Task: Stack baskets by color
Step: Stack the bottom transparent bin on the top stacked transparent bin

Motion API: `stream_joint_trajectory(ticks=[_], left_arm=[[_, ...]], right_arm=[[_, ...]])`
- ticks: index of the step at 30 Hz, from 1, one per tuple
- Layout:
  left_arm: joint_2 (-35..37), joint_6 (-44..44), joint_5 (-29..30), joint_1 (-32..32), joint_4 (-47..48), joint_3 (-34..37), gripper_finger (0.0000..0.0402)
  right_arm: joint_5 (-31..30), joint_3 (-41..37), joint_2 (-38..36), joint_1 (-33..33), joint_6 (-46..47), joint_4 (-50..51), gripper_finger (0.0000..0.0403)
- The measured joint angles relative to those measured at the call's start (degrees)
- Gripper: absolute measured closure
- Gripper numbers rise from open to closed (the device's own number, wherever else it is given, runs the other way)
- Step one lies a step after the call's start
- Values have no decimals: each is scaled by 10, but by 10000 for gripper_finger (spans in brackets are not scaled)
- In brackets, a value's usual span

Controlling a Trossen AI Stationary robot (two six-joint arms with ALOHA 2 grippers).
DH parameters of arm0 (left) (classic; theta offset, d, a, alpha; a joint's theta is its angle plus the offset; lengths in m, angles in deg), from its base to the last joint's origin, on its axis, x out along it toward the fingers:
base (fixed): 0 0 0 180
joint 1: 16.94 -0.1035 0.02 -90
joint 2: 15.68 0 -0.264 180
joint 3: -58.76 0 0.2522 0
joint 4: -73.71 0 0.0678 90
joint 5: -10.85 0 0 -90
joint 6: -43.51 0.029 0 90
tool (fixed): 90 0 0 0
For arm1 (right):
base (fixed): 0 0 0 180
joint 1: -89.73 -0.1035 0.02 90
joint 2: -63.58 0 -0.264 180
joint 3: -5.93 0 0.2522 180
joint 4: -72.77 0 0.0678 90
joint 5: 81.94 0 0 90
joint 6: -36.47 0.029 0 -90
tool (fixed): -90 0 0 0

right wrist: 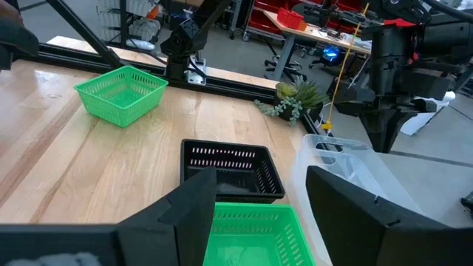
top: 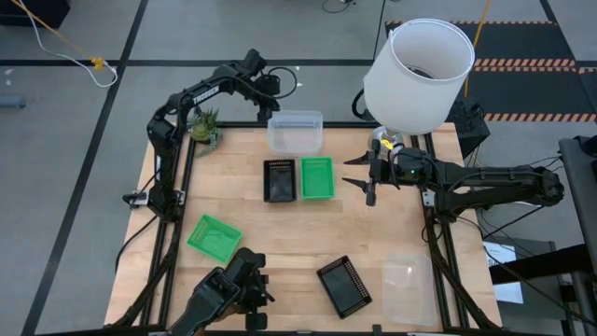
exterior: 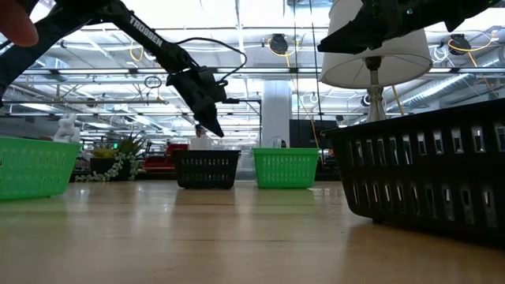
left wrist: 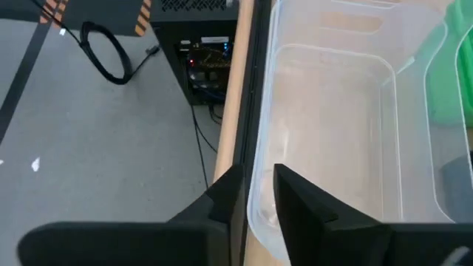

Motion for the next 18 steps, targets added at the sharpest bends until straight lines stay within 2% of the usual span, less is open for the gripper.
stream_joint_trajectory(ticks=[5, 8, 13, 18], left_arm=[[0, -15, 4, 1, 3, 1, 312], [16, -57, 7, 0, 18, -1, 312], [76, -108, 11, 24, 35, 13, 312], [163, -112, 11, 89, 25, 88, 312]], right_arm=[[0, 0, 0, 0, 0, 1, 197], [-1, 0, 0, 0, 1, 8, 197], [-34, 0, 0, 0, 15, 28, 197], [-58, 0, 10, 0, 60, 24, 197]])
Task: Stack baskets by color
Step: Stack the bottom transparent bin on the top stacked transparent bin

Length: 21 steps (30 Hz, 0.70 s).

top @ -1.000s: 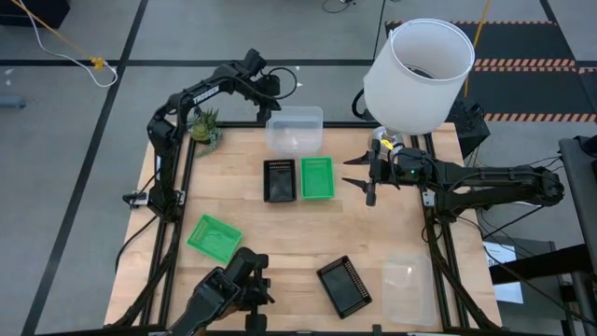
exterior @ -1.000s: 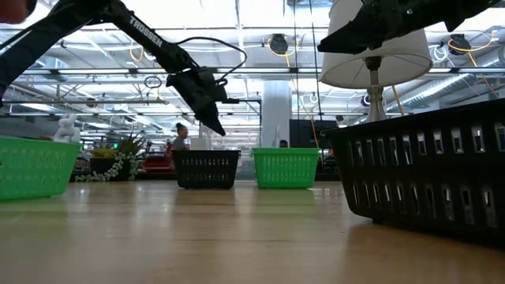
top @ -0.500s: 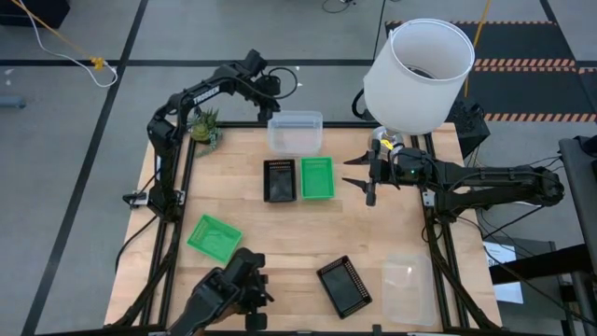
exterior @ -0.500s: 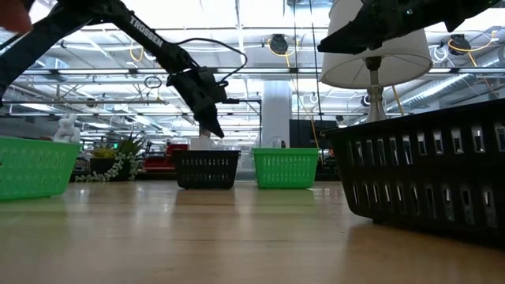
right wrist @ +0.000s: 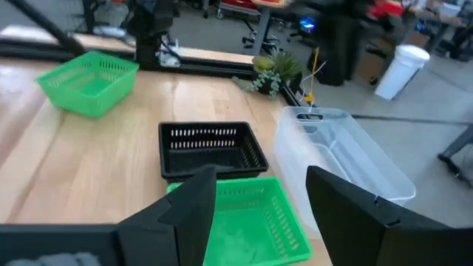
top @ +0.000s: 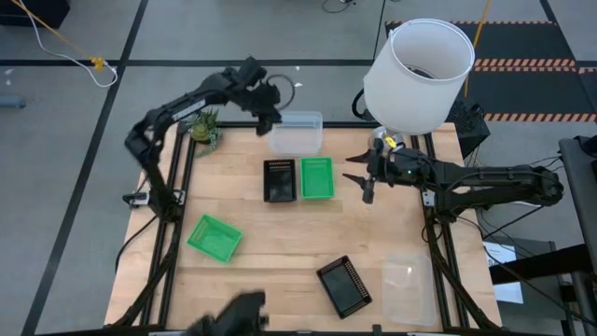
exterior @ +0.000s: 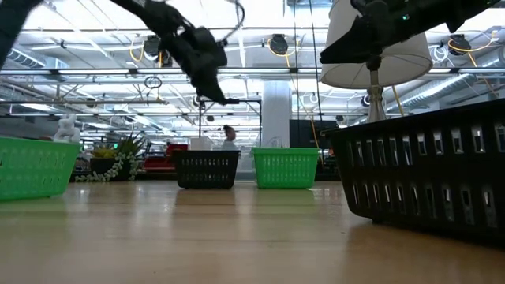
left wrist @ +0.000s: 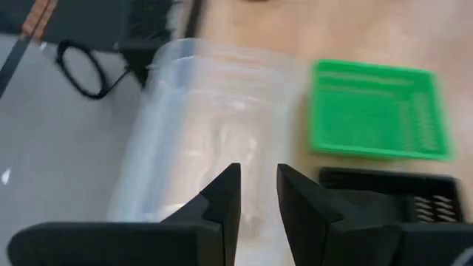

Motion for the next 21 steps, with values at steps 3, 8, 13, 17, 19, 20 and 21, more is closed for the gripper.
stream_joint_trajectory(ticks=[3, 8, 13, 17, 19, 20, 21], left_arm=[[76, -17, 16, 47, -60, 94, 312], [218, -107, 96, 142, -233, 287, 312], [327, -180, 180, 235, -341, 411, 311], [378, -214, 232, 294, -369, 459, 311], [389, -231, 257, 317, -370, 470, 311], [392, -243, 264, 330, -373, 476, 311], [393, -256, 270, 343, -373, 482, 311]], right_arm=[[0, 1, 28, 0, 31, -25, 197], [1, 1, 105, 0, 41, -64, 197], [1, 1, 157, -7, 72, -81, 197], [2, 1, 163, -46, 112, -72, 197], [1, 1, 159, -81, 134, -57, 197], [-1, 1, 156, -100, 148, -46, 197], [-5, 0, 155, -120, 164, -41, 197]])
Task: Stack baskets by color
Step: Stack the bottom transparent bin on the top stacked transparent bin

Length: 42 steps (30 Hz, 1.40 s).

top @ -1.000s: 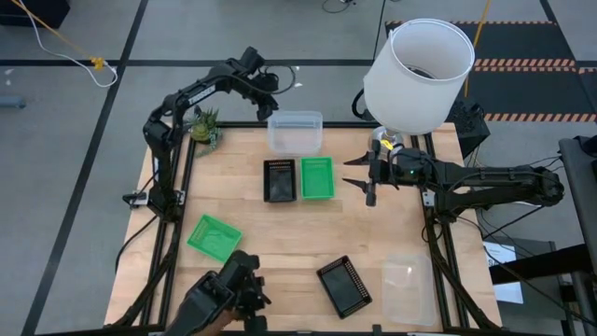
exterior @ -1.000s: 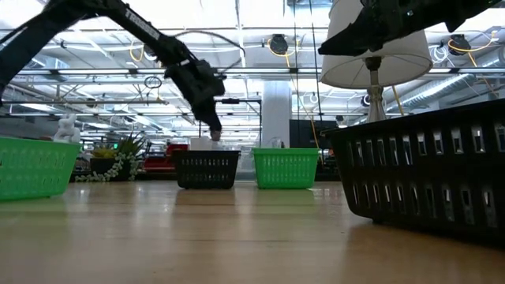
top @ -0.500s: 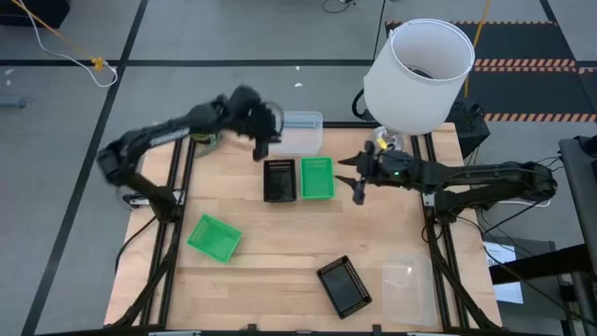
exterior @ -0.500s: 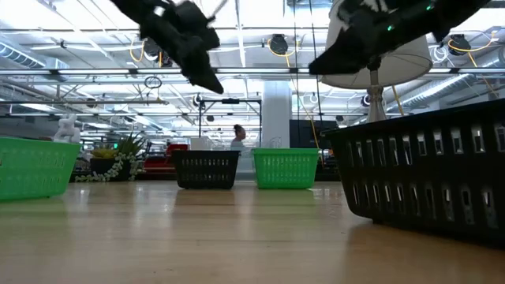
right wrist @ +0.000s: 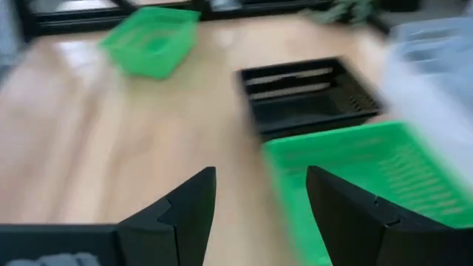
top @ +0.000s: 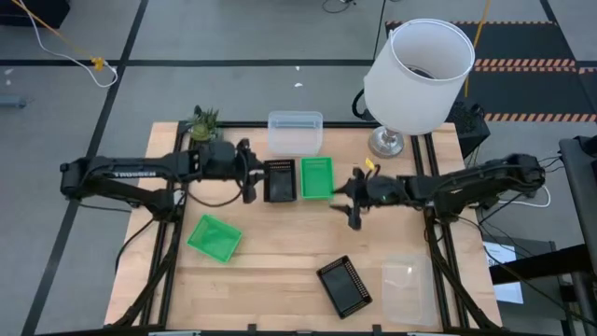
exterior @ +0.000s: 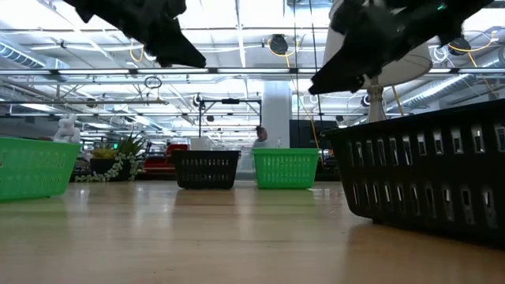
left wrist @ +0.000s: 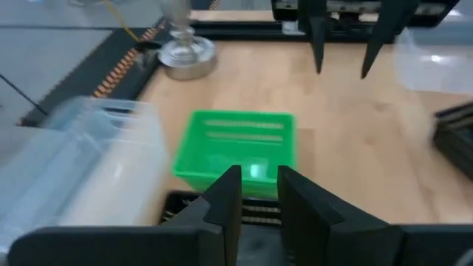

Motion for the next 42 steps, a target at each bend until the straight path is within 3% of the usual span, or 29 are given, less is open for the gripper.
stream_joint_trajectory(ticks=[5, 10, 23, 29, 36, 42], left_arm=[[-8, -35, 45, 70, -2, 21, 311], [-17, -51, 93, 129, -22, 25, 311], [-17, -13, 95, 176, -133, 21, 311], [-17, -40, 95, 175, -130, 21, 311], [-35, -86, 94, 195, -99, 20, 311], [-64, -96, 94, 216, -99, 20, 311]], right_arm=[[-67, 1, -4, -109, 97, 42, 197], [-84, 50, -3, -205, 218, 160, 197], [-160, 226, 6, -454, 523, 438, 197], [-152, 280, 51, -527, 625, 482, 197], [-70, 297, 111, -587, 676, 472, 197], [-68, 298, 119, -610, 701, 463, 197]])
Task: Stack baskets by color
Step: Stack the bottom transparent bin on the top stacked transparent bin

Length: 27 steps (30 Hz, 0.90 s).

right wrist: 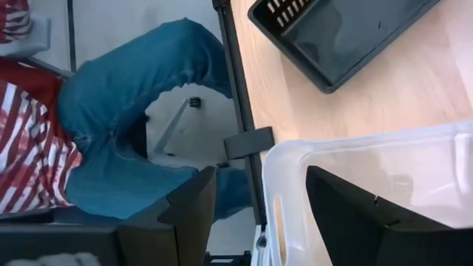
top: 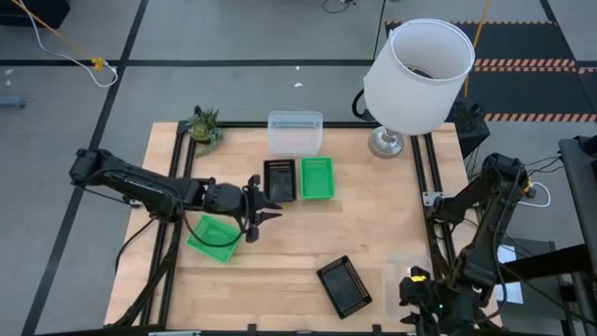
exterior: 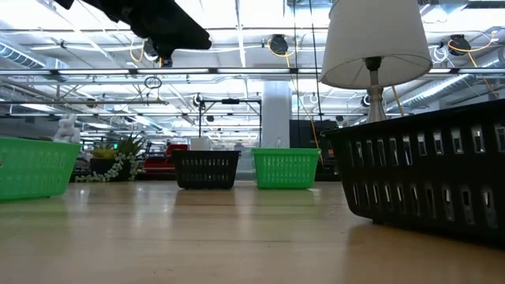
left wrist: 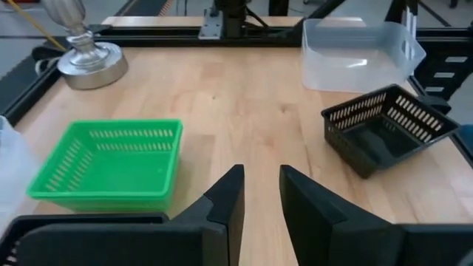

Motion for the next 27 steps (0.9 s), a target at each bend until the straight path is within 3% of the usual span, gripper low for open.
stream_joint_trajectory(ticks=[8, 20, 27], left_arm=[[-16, -13, 0, 9, -10, 0, 311], [-16, 0, 8, 8, -9, 0, 311], [-16, 20, 9, 6, -25, 0, 311]], right_arm=[[-15, -16, 0, -32, 21, -18, 197], [-16, -98, 1, -57, 28, -160, 197], [2, -101, 51, -53, 23, -173, 197]])
